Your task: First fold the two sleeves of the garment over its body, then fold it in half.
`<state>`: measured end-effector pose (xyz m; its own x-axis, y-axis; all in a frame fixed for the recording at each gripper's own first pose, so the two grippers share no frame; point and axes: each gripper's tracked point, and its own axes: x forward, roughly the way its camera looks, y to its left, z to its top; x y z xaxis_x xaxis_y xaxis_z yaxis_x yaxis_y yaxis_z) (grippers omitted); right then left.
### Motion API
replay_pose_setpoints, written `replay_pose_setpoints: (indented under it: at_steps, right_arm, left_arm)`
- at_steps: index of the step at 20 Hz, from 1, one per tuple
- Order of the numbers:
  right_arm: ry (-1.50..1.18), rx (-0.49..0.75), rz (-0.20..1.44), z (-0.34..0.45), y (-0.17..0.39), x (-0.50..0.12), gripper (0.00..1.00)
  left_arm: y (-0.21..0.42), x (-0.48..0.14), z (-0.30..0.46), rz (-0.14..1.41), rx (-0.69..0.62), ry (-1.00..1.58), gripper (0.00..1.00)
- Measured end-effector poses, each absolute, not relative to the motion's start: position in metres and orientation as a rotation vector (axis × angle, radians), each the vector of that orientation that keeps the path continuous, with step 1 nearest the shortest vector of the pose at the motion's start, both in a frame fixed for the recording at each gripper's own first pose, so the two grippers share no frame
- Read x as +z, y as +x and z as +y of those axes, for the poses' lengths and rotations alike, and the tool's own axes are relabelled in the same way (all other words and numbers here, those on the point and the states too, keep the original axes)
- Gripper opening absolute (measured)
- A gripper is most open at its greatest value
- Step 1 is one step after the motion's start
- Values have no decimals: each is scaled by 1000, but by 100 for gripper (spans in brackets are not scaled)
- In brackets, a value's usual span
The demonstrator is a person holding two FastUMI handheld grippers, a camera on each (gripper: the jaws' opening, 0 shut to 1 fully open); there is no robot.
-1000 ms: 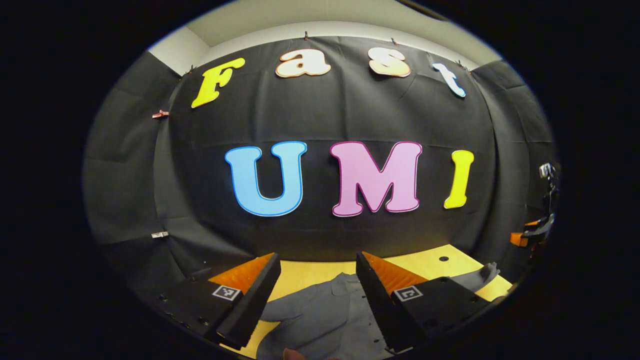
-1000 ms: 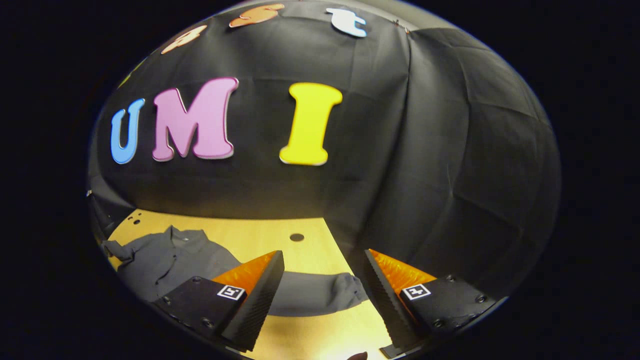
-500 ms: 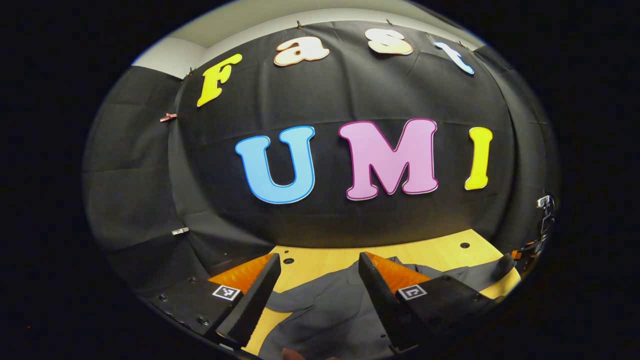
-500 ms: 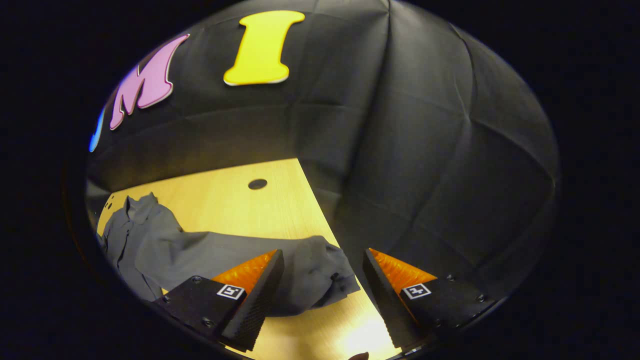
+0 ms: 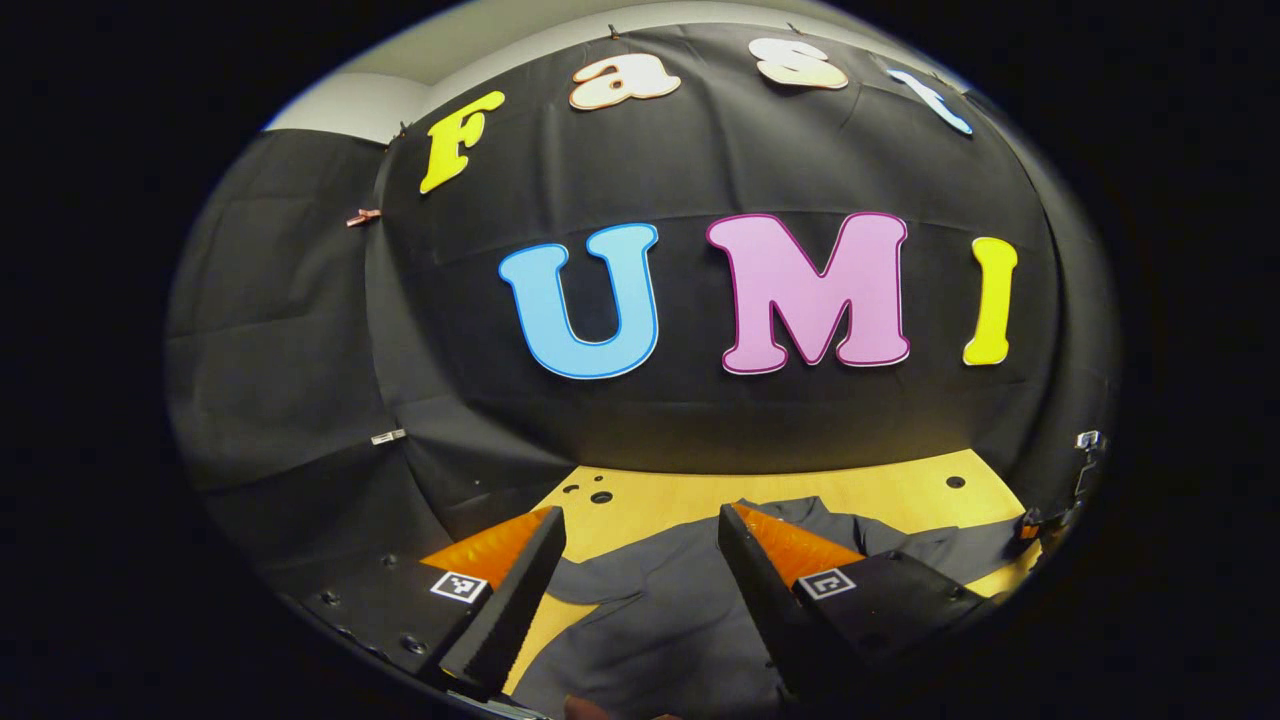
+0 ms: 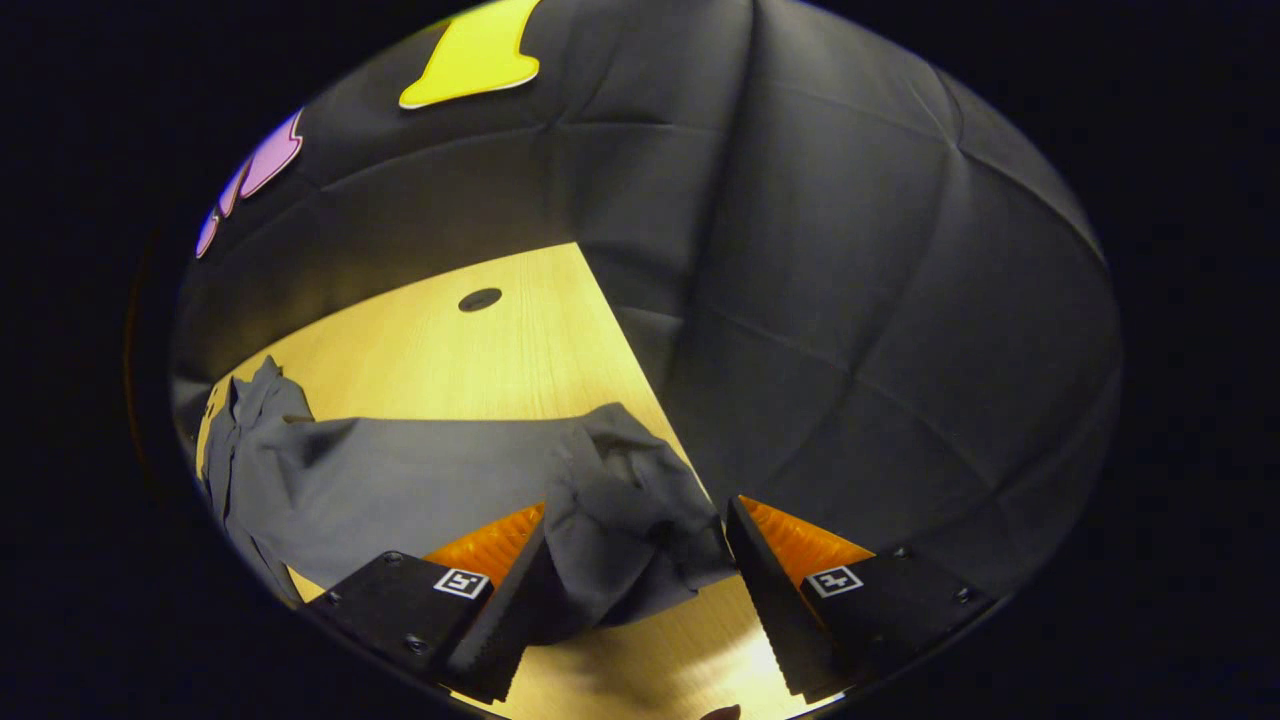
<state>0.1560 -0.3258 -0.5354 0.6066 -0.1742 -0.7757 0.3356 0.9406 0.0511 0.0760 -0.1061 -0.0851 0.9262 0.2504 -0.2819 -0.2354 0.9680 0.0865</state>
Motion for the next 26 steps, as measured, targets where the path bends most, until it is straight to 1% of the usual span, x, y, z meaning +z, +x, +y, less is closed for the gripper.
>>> replay_pose_setpoints:
  at_steps: [2, 4, 5, 6, 8, 10, 11, 18, 22, 26]
  right_arm:
    - [183, -292, 864, -321, 159, -535, 100]
    - [217, -293, 867, -318, 159, -536, 99]
    - [234, -303, 873, -314, 156, -534, 86]
    - [235, -294, 869, -310, 161, -535, 80]
    - [225, -248, 872, -296, 164, -537, 41]
    - [192, -264, 878, -297, 162, -528, 15]
    - [190, -264, 870, -295, 162, -527, 12]
    - [225, -324, 693, -273, 165, -438, 12]
    - [213, -339, 594, -260, 148, -373, 12]
    - [180, -345, 528, -236, 125, -316, 12]
  left_arm:
    - [80, -86, -105, 292, 237, 52, 97]
    - [84, -88, -106, 289, 220, 56, 97]
    - [86, -91, -106, 290, 211, 56, 97]
    - [87, -94, -106, 295, 200, 52, 97]
    - [90, -99, -105, 303, 174, 44, 97]
    - [92, -102, -102, 304, 145, 48, 97]
    - [93, -103, -98, 303, 134, 55, 97]
    - [87, -96, -64, 265, 74, 65, 97]
    - [80, -91, -44, 218, 38, 61, 97]
    - [74, -91, -24, 189, 14, -1, 97]
